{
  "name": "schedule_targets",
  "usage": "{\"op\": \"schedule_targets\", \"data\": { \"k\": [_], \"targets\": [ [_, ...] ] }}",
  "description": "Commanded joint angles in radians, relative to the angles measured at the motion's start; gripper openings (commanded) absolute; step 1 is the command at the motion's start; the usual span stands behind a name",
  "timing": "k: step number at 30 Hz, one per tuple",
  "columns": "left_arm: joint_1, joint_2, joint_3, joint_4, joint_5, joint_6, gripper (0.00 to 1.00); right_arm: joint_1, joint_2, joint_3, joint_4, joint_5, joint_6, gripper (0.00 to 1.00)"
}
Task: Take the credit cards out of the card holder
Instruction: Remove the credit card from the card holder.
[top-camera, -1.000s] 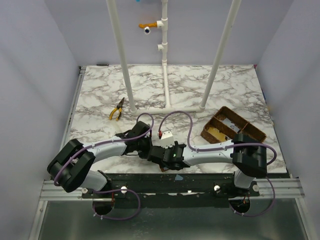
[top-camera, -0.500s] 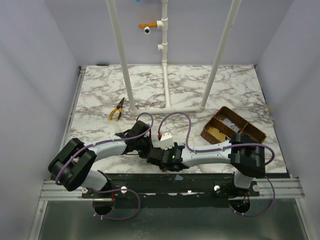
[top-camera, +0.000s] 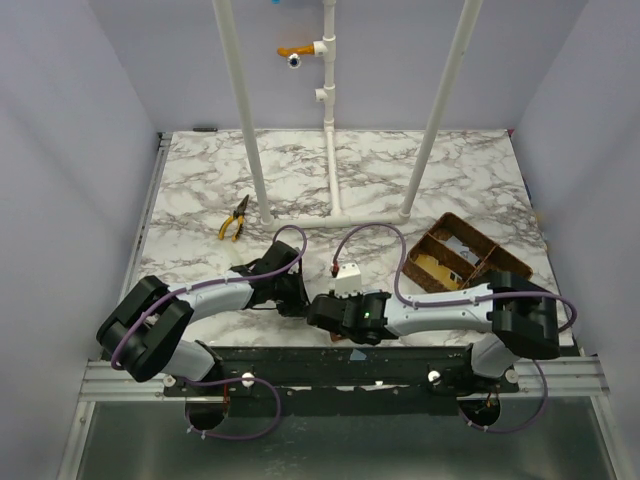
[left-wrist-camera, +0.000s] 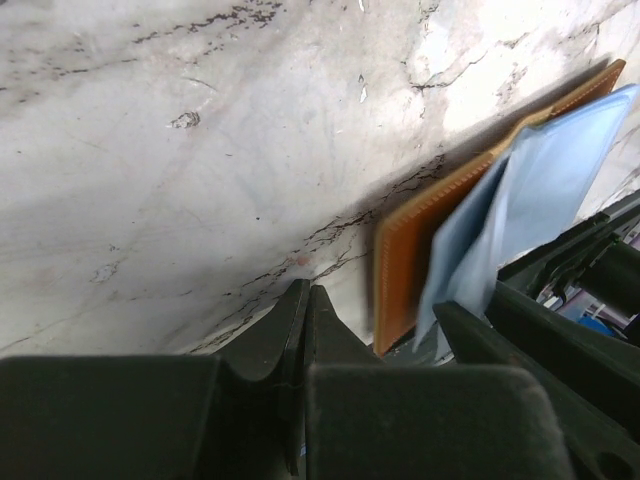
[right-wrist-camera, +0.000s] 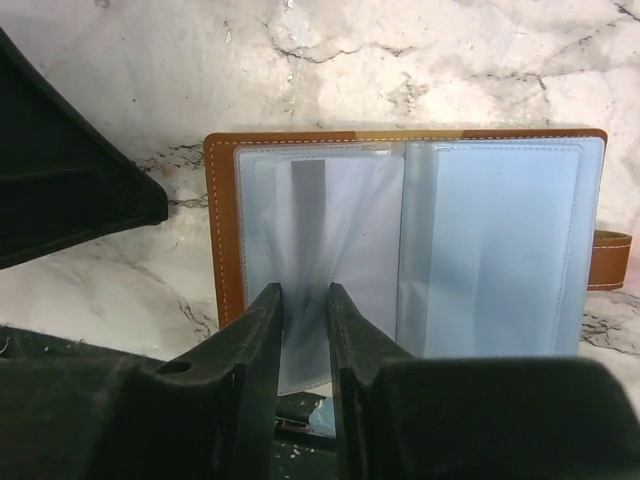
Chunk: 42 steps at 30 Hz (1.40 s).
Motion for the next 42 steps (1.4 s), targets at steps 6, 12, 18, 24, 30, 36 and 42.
{"op": "schedule_targets", "data": {
  "k": [6,12,18,24,30,36,42],
  "targets": [
    [0.005,-0.004,-0.009,-0.043,-0.048,0.043,0.0,-0.052,-0.176,-0.112,0.126,-0.04,0.033,0.09],
    [0.005,-0.077,0.012,-0.091,-0.042,0.057,0.0,-0.09,-0.272,-0.198,0.242,-0.108,0.037,0.07],
    [-0.004,-0.19,0.062,-0.17,-0.047,0.063,0.0,-0.104,-0.36,-0.293,0.359,-0.148,0.087,0.07],
    [-0.045,-0.211,0.109,-0.184,-0.044,0.047,0.0,-0.129,-0.488,-0.426,0.475,-0.162,0.186,0.07],
    [-0.098,-0.1,0.151,-0.122,-0.043,0.024,0.0,-0.143,-0.583,-0.521,0.507,-0.166,0.255,0.11],
    [-0.136,0.016,0.2,-0.09,-0.053,0.014,0.0,-0.145,-0.637,-0.576,0.468,-0.171,0.312,0.19],
    [-0.139,-0.004,0.193,-0.126,-0.124,0.02,0.0,-0.144,-0.705,-0.586,0.335,-0.142,0.35,0.23]
  ]
}}
